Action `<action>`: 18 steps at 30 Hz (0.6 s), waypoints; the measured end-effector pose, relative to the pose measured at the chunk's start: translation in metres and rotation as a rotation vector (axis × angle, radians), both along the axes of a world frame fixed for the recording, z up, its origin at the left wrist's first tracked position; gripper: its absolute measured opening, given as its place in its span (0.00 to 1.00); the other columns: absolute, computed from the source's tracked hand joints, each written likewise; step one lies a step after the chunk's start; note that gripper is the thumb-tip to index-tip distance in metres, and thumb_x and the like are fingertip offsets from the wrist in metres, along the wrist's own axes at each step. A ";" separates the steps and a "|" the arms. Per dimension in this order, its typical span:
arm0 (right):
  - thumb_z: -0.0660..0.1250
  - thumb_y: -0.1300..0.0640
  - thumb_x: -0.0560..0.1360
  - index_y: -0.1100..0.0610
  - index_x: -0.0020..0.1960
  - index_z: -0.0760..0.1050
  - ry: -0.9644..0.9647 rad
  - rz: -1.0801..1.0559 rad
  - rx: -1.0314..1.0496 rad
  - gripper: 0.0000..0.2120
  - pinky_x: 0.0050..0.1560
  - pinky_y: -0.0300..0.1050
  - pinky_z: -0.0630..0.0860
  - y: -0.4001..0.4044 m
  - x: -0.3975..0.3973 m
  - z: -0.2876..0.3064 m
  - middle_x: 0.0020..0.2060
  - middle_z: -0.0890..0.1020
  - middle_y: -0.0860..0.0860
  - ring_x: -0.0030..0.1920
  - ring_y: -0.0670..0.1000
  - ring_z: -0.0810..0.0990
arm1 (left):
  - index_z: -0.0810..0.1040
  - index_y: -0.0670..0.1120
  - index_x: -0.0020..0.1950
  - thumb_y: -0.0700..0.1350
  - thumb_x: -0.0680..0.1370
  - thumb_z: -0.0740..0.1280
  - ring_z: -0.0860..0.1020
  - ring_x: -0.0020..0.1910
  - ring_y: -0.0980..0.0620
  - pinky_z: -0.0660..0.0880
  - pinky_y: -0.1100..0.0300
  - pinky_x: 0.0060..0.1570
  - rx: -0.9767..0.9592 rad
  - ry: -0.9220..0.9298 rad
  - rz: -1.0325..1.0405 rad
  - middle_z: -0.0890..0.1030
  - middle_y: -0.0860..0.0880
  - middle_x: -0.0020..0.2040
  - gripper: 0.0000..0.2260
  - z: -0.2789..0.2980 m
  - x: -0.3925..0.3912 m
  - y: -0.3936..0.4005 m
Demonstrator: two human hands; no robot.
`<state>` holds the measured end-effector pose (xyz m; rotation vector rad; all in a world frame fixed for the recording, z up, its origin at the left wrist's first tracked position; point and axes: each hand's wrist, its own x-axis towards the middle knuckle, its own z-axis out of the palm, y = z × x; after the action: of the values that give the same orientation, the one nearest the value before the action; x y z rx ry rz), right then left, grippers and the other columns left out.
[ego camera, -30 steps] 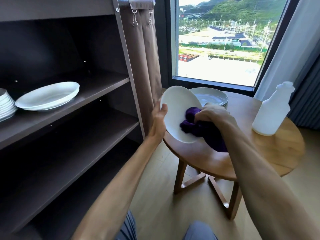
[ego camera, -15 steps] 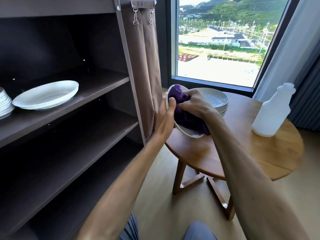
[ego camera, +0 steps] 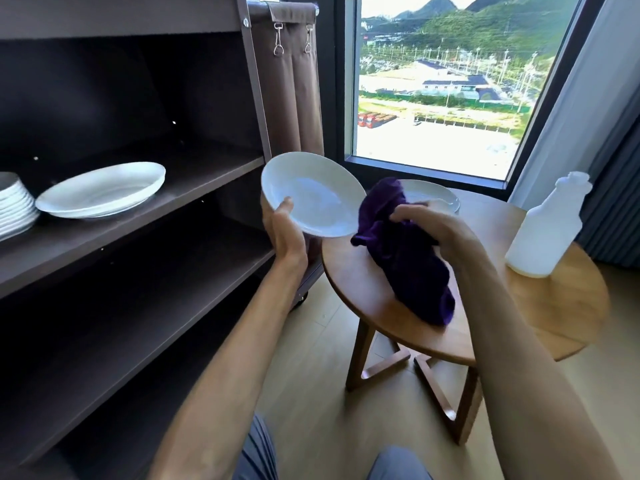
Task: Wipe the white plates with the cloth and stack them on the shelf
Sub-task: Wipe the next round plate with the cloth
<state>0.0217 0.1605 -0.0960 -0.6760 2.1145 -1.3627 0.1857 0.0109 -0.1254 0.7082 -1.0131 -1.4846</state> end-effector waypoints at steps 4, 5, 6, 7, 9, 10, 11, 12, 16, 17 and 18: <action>0.64 0.63 0.71 0.53 0.52 0.84 0.259 -0.496 -0.149 0.15 0.56 0.48 0.78 0.011 -0.017 -0.004 0.48 0.86 0.51 0.52 0.56 0.83 | 0.75 0.54 0.69 0.46 0.72 0.63 0.81 0.61 0.39 0.80 0.36 0.58 0.210 0.116 -0.048 0.82 0.44 0.63 0.25 0.005 0.006 0.003; 0.65 0.64 0.73 0.54 0.59 0.82 0.356 -0.579 -0.154 0.17 0.60 0.45 0.75 0.013 -0.017 0.002 0.54 0.85 0.52 0.57 0.55 0.82 | 0.74 0.54 0.70 0.46 0.72 0.63 0.81 0.61 0.38 0.81 0.37 0.57 0.234 0.117 -0.065 0.82 0.43 0.63 0.25 0.003 0.005 0.003; 0.66 0.64 0.73 0.55 0.61 0.81 0.392 -0.619 -0.206 0.17 0.61 0.43 0.74 0.014 -0.016 0.008 0.55 0.84 0.52 0.58 0.54 0.82 | 0.74 0.53 0.70 0.46 0.72 0.63 0.81 0.60 0.38 0.81 0.37 0.56 0.242 0.125 -0.081 0.82 0.42 0.62 0.25 0.006 0.006 0.009; 0.68 0.64 0.72 0.56 0.60 0.80 0.401 -0.629 -0.286 0.17 0.59 0.43 0.76 0.012 -0.014 0.015 0.52 0.84 0.51 0.55 0.53 0.83 | 0.75 0.52 0.69 0.45 0.72 0.63 0.82 0.59 0.39 0.82 0.39 0.56 0.232 0.123 -0.106 0.82 0.42 0.61 0.24 0.010 0.006 0.016; 0.72 0.62 0.69 0.56 0.55 0.82 0.408 -0.573 -0.425 0.15 0.55 0.47 0.81 0.006 -0.004 0.025 0.46 0.84 0.48 0.49 0.51 0.84 | 0.78 0.52 0.61 0.41 0.75 0.63 0.83 0.53 0.46 0.83 0.50 0.54 0.197 0.097 -0.133 0.84 0.46 0.54 0.16 0.015 0.000 0.030; 0.73 0.62 0.67 0.54 0.53 0.82 0.379 -0.463 -0.461 0.14 0.52 0.49 0.83 0.002 0.003 0.031 0.44 0.85 0.48 0.47 0.50 0.85 | 0.79 0.53 0.55 0.38 0.78 0.62 0.82 0.50 0.51 0.81 0.54 0.52 0.193 0.074 -0.142 0.83 0.49 0.50 0.13 0.016 -0.003 0.038; 0.74 0.62 0.66 0.53 0.51 0.82 0.306 -0.300 -0.463 0.14 0.48 0.49 0.83 -0.001 0.009 0.035 0.44 0.86 0.49 0.46 0.51 0.85 | 0.78 0.54 0.51 0.35 0.78 0.60 0.81 0.48 0.53 0.80 0.55 0.53 0.184 0.051 -0.152 0.82 0.51 0.48 0.15 0.015 -0.007 0.044; 0.76 0.62 0.66 0.53 0.52 0.83 0.208 -0.094 -0.413 0.14 0.47 0.46 0.83 -0.003 0.014 0.037 0.46 0.87 0.51 0.47 0.51 0.85 | 0.78 0.54 0.51 0.34 0.77 0.60 0.81 0.50 0.51 0.79 0.52 0.56 0.180 0.035 -0.160 0.82 0.51 0.48 0.15 0.014 -0.010 0.049; 0.77 0.57 0.71 0.56 0.54 0.84 0.153 -0.126 -0.425 0.13 0.58 0.48 0.81 -0.008 0.031 0.015 0.49 0.86 0.51 0.53 0.51 0.84 | 0.76 0.51 0.64 0.34 0.78 0.61 0.82 0.55 0.46 0.80 0.50 0.59 0.131 0.104 -0.163 0.84 0.46 0.55 0.18 0.010 -0.018 0.058; 0.78 0.53 0.69 0.56 0.56 0.82 0.250 -0.347 -0.401 0.16 0.61 0.50 0.78 -0.009 0.030 0.003 0.52 0.84 0.51 0.55 0.52 0.82 | 0.76 0.51 0.61 0.32 0.80 0.58 0.82 0.52 0.49 0.79 0.52 0.58 0.152 0.141 -0.151 0.83 0.48 0.52 0.17 0.009 -0.020 0.060; 0.78 0.48 0.68 0.55 0.59 0.79 0.256 -0.476 -0.347 0.22 0.64 0.50 0.75 -0.010 0.030 -0.009 0.56 0.81 0.52 0.58 0.53 0.79 | 0.76 0.49 0.60 0.31 0.81 0.57 0.82 0.50 0.50 0.79 0.55 0.56 0.176 0.178 -0.155 0.83 0.49 0.51 0.17 0.008 -0.022 0.062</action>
<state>0.0520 0.1504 -0.1047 -0.5139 2.3629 -2.0288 0.1634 0.0726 -0.1170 0.6185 -0.8230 -1.7556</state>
